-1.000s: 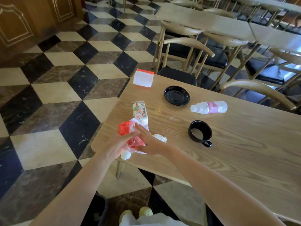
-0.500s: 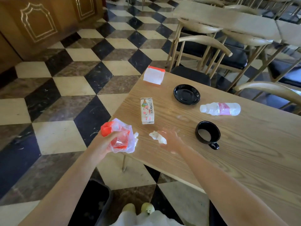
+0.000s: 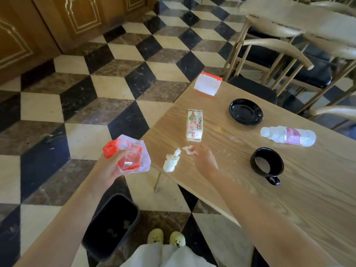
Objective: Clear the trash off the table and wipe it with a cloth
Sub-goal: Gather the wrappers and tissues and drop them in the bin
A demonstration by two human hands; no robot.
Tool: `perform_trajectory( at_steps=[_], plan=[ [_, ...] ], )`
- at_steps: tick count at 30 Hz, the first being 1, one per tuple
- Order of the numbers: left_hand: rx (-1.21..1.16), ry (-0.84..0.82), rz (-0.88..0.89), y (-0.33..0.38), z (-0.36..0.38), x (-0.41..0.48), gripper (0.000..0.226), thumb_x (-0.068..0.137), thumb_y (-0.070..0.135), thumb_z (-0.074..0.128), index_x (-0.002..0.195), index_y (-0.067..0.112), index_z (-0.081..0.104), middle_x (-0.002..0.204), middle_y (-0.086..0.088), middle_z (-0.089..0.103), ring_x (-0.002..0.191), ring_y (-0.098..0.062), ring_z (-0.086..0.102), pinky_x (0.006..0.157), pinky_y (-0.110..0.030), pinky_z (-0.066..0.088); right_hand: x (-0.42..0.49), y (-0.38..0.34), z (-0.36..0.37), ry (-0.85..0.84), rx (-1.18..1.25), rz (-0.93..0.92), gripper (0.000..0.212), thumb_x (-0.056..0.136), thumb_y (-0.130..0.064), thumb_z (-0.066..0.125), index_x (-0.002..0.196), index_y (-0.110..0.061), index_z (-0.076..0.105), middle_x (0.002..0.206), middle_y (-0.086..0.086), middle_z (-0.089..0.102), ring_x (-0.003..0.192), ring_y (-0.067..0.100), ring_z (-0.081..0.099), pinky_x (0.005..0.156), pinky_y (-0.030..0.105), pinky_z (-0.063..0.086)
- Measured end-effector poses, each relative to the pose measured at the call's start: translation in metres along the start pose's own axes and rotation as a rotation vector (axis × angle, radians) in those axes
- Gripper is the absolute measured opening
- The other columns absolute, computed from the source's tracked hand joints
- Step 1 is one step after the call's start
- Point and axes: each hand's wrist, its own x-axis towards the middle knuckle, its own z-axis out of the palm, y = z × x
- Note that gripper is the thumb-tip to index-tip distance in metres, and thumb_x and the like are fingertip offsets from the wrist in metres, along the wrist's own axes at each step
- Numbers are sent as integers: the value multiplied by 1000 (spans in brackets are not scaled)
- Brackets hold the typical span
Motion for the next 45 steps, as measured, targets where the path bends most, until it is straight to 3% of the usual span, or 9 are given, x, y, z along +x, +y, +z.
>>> perform_trajectory(
  at_steps=[6, 13, 18, 22, 27, 31, 35, 39, 45],
  plan=[
    [11, 1, 54, 17, 4, -35, 15, 94, 10, 49, 89, 13, 62, 67, -1, 71, 82, -14, 64, 62, -17, 57, -9, -44, 30, -267, -201, -224, 58, 90, -35, 56, 141, -20, 34, 145, 2, 38, 134, 28, 31, 108, 39, 30],
    [38, 13, 153, 13, -18, -47, 25, 94, 4, 46, 109, 11, 65, 88, 1, 67, 82, -8, 64, 63, -13, 54, -13, -37, 65, -172, -387, -251, 58, 91, -25, 56, 143, -25, 30, 146, -1, 33, 137, 31, 27, 113, 44, 29],
    [66, -44, 157, 6, -23, -47, 29, 90, 7, 52, 76, 26, 70, 70, 11, 68, 66, -3, 64, 65, -17, 53, -7, -34, 57, -135, -256, -183, 41, 88, 2, 50, 124, -18, 52, 128, 0, 51, 121, 24, 40, 90, 26, 43],
    [-60, 34, 32, 3, -9, -48, 17, 72, 22, 67, 84, 20, 55, 54, 11, 69, 52, -3, 67, 45, -18, 53, -9, -46, 35, -137, -80, -55, 41, 93, -10, 47, 133, -18, 43, 126, 8, 54, 115, 26, 50, 86, 31, 44],
    [14, -210, 176, 15, 20, -51, 16, 93, 11, 54, 102, 15, 66, 93, -3, 69, 101, -26, 67, 83, -31, 56, -26, -81, -10, -59, 208, -104, 43, 91, -19, 56, 130, -5, 46, 121, 13, 60, 108, 26, 58, 83, 26, 43],
    [-29, -370, 243, 30, 55, -52, 12, 95, 4, 44, 100, 3, 55, 70, -26, 52, 66, -33, 55, 63, -40, 46, -36, -117, -37, -53, 392, -202, 39, 80, -18, 67, 117, -13, 57, 110, 6, 64, 105, 22, 55, 83, 30, 43],
    [-79, -332, 236, 29, 61, -46, 28, 86, -2, 51, 103, 16, 63, 92, -13, 62, 83, -23, 65, 73, -37, 56, -45, -137, -44, -148, 315, -309, 38, 83, -23, 64, 120, -18, 57, 121, 3, 56, 117, 18, 42, 91, 32, 39],
    [-129, -319, 154, 27, 50, -53, 29, 89, 3, 46, 105, 18, 65, 98, -8, 68, 86, -18, 71, 67, -30, 58, -53, -148, -36, -287, 85, -485, 56, 94, -26, 45, 146, -16, 27, 155, 5, 26, 145, 20, 14, 117, 38, 15],
    [-257, -143, 150, 6, -5, -64, 56, 70, 31, 77, 119, 18, 56, 116, -6, 69, 106, -20, 67, 78, -34, 58, -60, -178, 7, -486, -42, -637, 55, 102, -31, 23, 150, -17, 1, 160, -1, -7, 146, 10, -14, 120, 41, -8]
  ],
)
